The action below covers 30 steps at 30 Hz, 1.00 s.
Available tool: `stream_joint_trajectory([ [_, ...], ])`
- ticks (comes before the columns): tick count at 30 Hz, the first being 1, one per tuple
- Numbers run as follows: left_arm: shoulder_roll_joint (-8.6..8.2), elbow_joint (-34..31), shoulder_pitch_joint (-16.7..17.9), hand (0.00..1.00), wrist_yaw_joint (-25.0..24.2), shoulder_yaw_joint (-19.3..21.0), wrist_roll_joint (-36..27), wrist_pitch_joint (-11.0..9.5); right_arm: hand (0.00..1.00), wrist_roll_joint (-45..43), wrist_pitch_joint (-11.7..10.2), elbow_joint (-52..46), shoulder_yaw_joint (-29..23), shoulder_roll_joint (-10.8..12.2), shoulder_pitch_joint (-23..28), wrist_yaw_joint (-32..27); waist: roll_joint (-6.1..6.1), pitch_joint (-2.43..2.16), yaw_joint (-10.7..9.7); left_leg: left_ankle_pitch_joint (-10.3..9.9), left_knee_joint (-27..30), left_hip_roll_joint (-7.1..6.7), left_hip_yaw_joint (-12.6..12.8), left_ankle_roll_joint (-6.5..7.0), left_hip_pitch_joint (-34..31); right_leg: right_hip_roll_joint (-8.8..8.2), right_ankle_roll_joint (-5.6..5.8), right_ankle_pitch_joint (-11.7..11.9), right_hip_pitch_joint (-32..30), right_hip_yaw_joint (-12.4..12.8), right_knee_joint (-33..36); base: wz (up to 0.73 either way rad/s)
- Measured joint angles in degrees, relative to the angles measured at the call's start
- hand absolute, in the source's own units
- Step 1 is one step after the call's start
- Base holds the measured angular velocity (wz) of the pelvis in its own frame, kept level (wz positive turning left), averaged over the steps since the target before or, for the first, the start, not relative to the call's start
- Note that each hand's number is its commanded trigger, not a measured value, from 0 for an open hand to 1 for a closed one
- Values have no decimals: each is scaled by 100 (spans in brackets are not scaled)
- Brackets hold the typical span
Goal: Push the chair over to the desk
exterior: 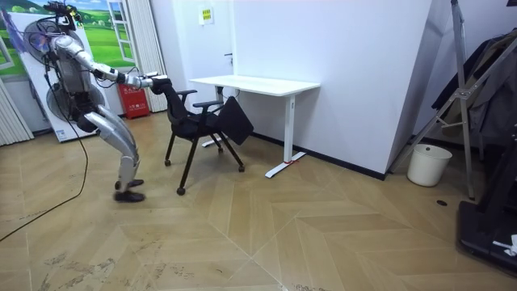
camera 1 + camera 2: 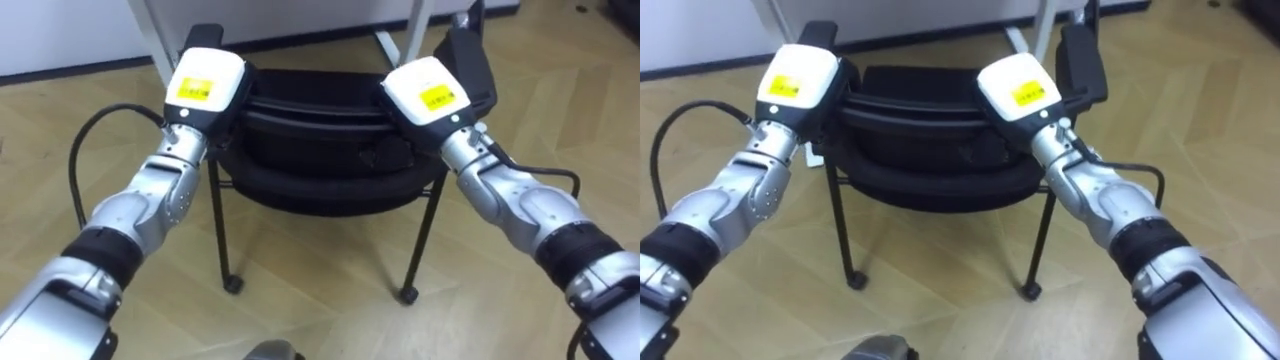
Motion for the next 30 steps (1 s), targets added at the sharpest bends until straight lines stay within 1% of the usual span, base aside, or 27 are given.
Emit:
stream_joint_trajectory([
  [1, 15, 38, 8, 100, 34, -14, -3, -13, 100, -4, 1, 36, 1, 46, -3, 1, -21, 12, 31, -119, 83, -2, -39, -46, 63, -11, -10, 167, -39, -6, -678, 28],
  [2, 37, 37, 12, 100, 42, -19, -13, -32, 100, -7, -4, 32, 0, 50, -6, 5, -31, 17, 33, -294, 254, 4, -142, -90, 74, 1, -37, 464, -65, -5, -999, 33],
  [3, 52, 27, 16, 100, 41, -22, -13, -39, 100, -6, -4, 28, 1, 53, 2, 7, -51, -12, 52, -355, 333, 14, -177, -155, 23, 40, -95, 538, -13, -16, -978, 34],
  [4, 103, -45, 11, 100, 45, -22, -17, -42, 100, 8, 1, -5, -5, 48, -22, 15, -50, -18, 98, -428, 433, 91, -185, -272, -1, 142, -275, 602, 11, -50, -962, 23],
  [5, 126, -96, 5, 100, 54, -23, -29, -30, 100, 21, 6, -6, -4, 42, -64, 16, -44, -20, 139, -465, 428, 229, -95, -330, -11, 189, -368, 567, 45, -141, -975, 17],
  [6, 132, -103, 3, 100, 57, -24, -31, -20, 100, 23, 6, -2, -4, 47, -79, 25, -45, -18, 151, -466, 402, 285, -65, -335, 5, 204, -409, 561, 73, -179, -992, 14],
  [7, 135, -104, 6, 100, 59, -24, -30, -2, 100, 40, 6, 14, 0, 65, -99, 69, -43, -14, 169, -461, 324, 374, -28, -373, 51, 241, -450, 550, 128, -218, -1039, 10],
  [8, 161, -138, 14, 100, 59, -17, -30, 3, 100, 40, 4, 8, 2, 67, -119, 76, -51, -10, 188, -459, 272, 399, -25, -414, 77, 254, -516, 561, 144, -236, -1050, 7],
  [10, 176, -149, 18, 100, 76, -7, -31, 3, 100, 39, 4, 3, 2, 71, -138, 77, -60, -4, 205, -455, 225, 399, -44, -421, 100, 261, -550, 535, 157, -252, -1047, 5],
  [11, 189, -159, 16, 100, 76, -5, -32, 4, 100, 40, 4, 3, 2, 80, -144, 85, -79, 7, 206, -452, 187, 397, -54, -431, 134, 258, -551, 509, 182, -265, -1048, 7],
  [15, 186, -173, 16, 100, 78, 3, -42, 54, 100, 39, 5, -2, -9, 96, -195, 174, -95, 12, 173, -470, 160, 385, -78, -458, 147, 229, -511, 430, 196, -293, -1022, 6],
  [16, 185, -171, 16, 100, 82, 11, -40, 59, 100, 39, 5, -4, -10, 100, -200, 201, -121, 14, 144, -471, 115, 395, -61, -456, 163, 199, -481, 406, 199, -298, -1023, 9],
  [17, 185, -163, 34, 100, 113, 2, -36, 70, 100, 40, 2, -6, -10, 109, -199, 244, -140, 13, 128, -467, 78, 399, -53, -457, 199, 205, -468, 379, 212, -295, -1017, 6],
  [18, 186, -166, 50, 100, 138, 5, -37, 77, 100, 39, 0, -11, -10, 119, -198, 256, -140, 13, 129, -469, 78, 402, -47, -459, 226, 220, -482, 341, 214, -289, -999, 0],
  [19, 186, -177, 89, 100, 174, 9, -40, 112, 100, 27, 1, -4, -11, 151, -197, 270, -145, 10, 123, -483, 79, 407, -49, -476, 265, 245, -502, 284, 221, -250, -963, 3],
  [20, 189, -170, 104, 100, 177, 3, -45, 129, 100, 26, 0, -4, -13, 169, -196, 316, -148, 9, 91, -469, 88, 404, -71, -490, 322, 331, -514, 237, 238, -130, -928, 10],
  [21, 187, -167, 123, 100, 182, -7, -66, 137, 100, 25, -1, -6, -13, 178, -189, 343, -149, 7, 62, -466, 102, 400, -88, -496, 345, 355, -515, 192, 254, -76, -900, 23],
  [22, 161, -151, 150, 100, 198, -28, -82, 158, 100, 19, -10, 1, -23, 189, -166, 358, -137, 3, 21, -444, 318, 426, -45, -519, 361, 483, -531, 91, 307, 50, -846, 38],
  [23, 127, -134, 151, 100, 177, -78, -82, 182, 100, 18, -51, 41, -72, 196, -113, 395, -139, 5, -40, -272, 902, 440, -53, -501, 189, 658, -554, -29, 333, 246, -685, 37],
  [24, 92, -117, 159, 100, 150, -107, -80, 202, 100, 10, -73, 86, -99, 198, -62, 406, -132, 2, -38, -119, 1268, 455, -62, -484, 85, 776, -555, -92, 364, 373, -604, 29],
  [25, 35, -27, 194, 100, 151, -220, -98, 233, 100, -11, -141, 162, -160, 225, 61, 405, -98, 1, -19, 367, 2012, 473, -96, -457, -142, 997, -570, -208, 497, 616, -469, 12],
  [26, -49, 81, 238, 100, 160, -249, -98, 231, 100, -40, -204, 180, -221, 231, 183, 398, -65, -4, -1, 1023, 2616, 479, -94, -441, -409, 1105, -578, -345, 623, 776, -322, 8],
  [27, -76, 103, 267, 100, 159, -261, -101, 229, 100, -46, -216, 179, -226, 233, 235, 397, -62, -1, -7, 1400, 2865, 472, -91, -424, -528, 1117, -577, -398, 677, 832, -247, 10],
  [28, -130, 142, 320, 100, 157, -313, -146, 230, 100, -51, -241, 188, -228, 228, 321, 395, -48, -4, -32, 2073, 3192, 394, -66, -495, -746, 1119, -561, -507, 788, 925, -142, 10],
  [29, -167, 190, 362, 100, 156, -370, -213, 228, 100, -50, -284, 191, -227, 195, 379, 391, -93, 9, -57, 2483, 3353, 308, -45, -525, -867, 1117, -544, -585, 873, 1047, -52, 14],
  [30, -210, 237, 362, 100, 159, -387, -228, 228, 100, -53, -303, 191, -227, 165, 398, 387, -70, 3, -76, 2571, 3381, 232, -56, -476, -889, 1123, -536, -612, 898, 1110, -18, 19],
])
